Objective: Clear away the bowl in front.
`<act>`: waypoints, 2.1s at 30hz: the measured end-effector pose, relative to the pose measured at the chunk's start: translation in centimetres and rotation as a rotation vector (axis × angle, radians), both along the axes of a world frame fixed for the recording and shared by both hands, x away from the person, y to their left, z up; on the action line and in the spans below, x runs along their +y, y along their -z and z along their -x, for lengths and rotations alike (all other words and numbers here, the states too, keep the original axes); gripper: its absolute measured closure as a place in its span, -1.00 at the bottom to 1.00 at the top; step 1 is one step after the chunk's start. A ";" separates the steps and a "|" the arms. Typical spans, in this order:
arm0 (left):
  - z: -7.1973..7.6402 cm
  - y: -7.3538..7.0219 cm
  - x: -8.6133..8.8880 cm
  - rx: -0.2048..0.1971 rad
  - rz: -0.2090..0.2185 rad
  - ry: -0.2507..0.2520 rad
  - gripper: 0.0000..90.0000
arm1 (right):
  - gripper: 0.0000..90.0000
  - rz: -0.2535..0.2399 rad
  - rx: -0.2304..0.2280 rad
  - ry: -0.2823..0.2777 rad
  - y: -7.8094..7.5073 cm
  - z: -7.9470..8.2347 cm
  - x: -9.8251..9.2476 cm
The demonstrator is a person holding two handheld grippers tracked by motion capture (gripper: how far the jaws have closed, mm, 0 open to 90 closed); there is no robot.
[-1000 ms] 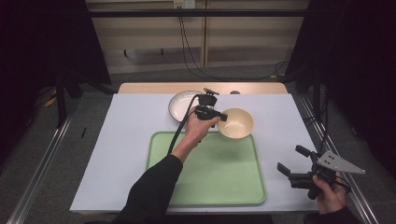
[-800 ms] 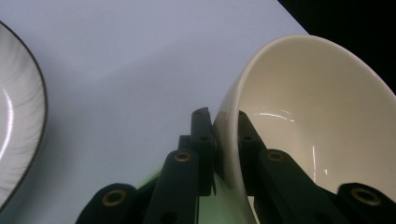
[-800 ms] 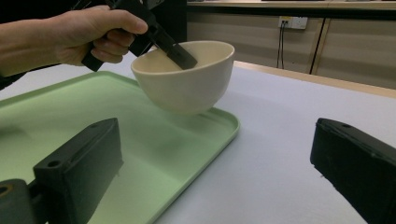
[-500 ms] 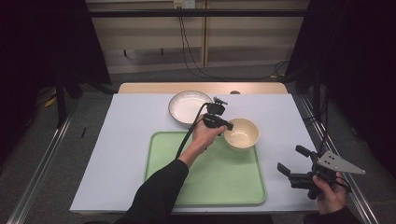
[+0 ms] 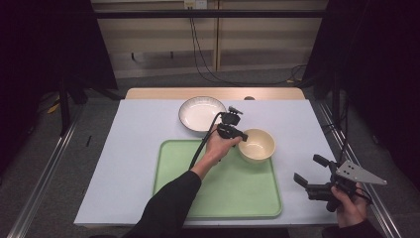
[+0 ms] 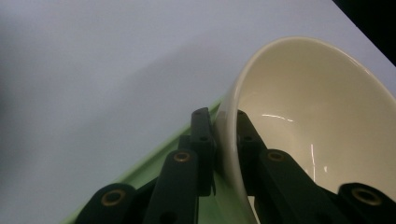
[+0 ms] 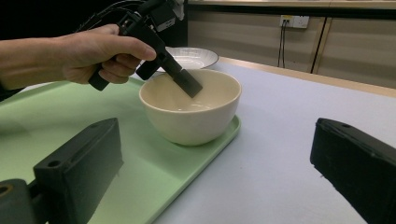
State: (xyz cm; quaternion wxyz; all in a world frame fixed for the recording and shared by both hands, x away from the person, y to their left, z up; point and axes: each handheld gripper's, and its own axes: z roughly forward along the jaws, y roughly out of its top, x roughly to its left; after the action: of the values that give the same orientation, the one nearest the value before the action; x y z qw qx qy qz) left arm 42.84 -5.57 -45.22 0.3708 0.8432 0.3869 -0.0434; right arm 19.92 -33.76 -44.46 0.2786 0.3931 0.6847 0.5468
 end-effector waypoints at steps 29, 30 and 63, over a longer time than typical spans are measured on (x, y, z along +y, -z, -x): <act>0.4 -0.1 0.5 -0.187 0.002 0.010 -0.70 | -0.96 0.002 -0.001 -0.004 0.0 0.0 0.0; 0.3 -0.2 0.7 -0.179 -0.002 0.021 -0.74 | -0.96 0.002 -0.001 -0.003 0.0 0.0 0.0; 4.0 -4.4 8.0 -0.434 -0.006 -0.071 -0.94 | -0.96 0.002 0.001 0.000 0.0 0.0 0.0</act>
State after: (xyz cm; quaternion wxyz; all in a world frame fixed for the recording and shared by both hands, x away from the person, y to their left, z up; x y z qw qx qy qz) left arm 38.81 2.42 -40.82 0.4440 0.8198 0.3276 0.1534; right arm 19.97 -33.73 -44.45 0.2787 0.3930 0.6853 0.5461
